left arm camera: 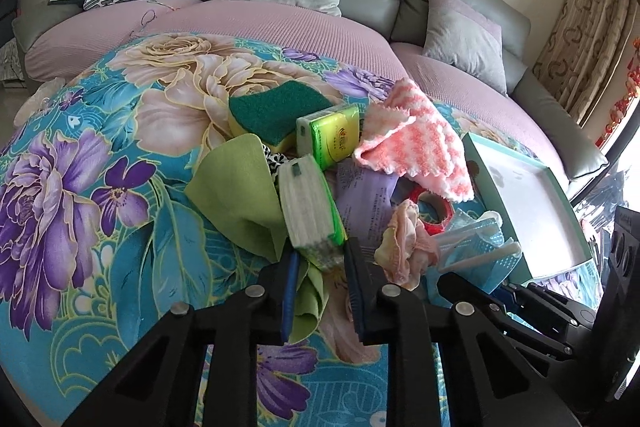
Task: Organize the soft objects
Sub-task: 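Lift the blue mask with the right gripper while the left gripper grasps the lime-green cloth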
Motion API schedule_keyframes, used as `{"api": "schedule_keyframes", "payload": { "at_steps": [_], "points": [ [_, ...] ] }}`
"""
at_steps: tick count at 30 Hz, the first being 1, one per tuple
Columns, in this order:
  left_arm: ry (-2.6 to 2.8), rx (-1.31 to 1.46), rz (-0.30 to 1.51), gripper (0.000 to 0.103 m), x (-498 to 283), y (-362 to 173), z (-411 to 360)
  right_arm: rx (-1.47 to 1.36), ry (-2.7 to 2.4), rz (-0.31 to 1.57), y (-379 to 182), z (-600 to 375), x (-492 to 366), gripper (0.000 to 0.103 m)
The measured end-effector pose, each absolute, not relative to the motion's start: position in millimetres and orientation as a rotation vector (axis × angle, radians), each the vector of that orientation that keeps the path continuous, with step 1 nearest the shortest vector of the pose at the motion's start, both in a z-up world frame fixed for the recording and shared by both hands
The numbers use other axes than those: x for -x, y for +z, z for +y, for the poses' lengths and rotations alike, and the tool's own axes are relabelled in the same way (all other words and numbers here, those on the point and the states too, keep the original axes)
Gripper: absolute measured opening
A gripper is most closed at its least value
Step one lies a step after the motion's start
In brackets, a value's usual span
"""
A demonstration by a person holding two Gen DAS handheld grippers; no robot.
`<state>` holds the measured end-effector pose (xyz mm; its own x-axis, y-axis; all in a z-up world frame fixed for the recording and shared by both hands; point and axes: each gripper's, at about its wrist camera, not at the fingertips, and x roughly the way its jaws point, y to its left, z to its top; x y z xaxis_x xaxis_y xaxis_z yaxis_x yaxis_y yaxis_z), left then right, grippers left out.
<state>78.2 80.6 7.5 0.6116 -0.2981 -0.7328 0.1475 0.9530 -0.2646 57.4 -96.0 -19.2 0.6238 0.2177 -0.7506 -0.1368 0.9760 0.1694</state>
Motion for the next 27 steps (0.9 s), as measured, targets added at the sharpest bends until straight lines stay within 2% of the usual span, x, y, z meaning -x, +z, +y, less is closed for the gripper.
{"api": "schedule_keyframes", "payload": {
  "at_steps": [6, 16, 17, 18, 27],
  "points": [
    [-0.263, 0.196, 0.855, 0.020, -75.6, 14.7, 83.7, -0.108, 0.203, 0.857, -15.6, -98.7, -54.4, 0.012],
    [-0.270, 0.200, 0.811, 0.018, -70.8, 33.0, 86.1, -0.130, 0.198, 0.813, -3.6, -106.7, -47.0, 0.012],
    [-0.271, 0.201, 0.804, 0.015, -70.1, 35.4, 86.6, -0.132, 0.195, 0.810, -2.4, -107.6, -46.6, 0.012],
    [-0.271, 0.201, 0.798, 0.003, -69.6, 37.1, 87.1, -0.133, 0.192, 0.807, -1.4, -108.5, -46.1, 0.012],
    [-0.201, 0.163, 0.808, 0.004, -73.1, 31.6, 92.5, -0.143, 0.191, 0.804, 0.0, -111.5, -44.9, 0.012]
  ]
}}
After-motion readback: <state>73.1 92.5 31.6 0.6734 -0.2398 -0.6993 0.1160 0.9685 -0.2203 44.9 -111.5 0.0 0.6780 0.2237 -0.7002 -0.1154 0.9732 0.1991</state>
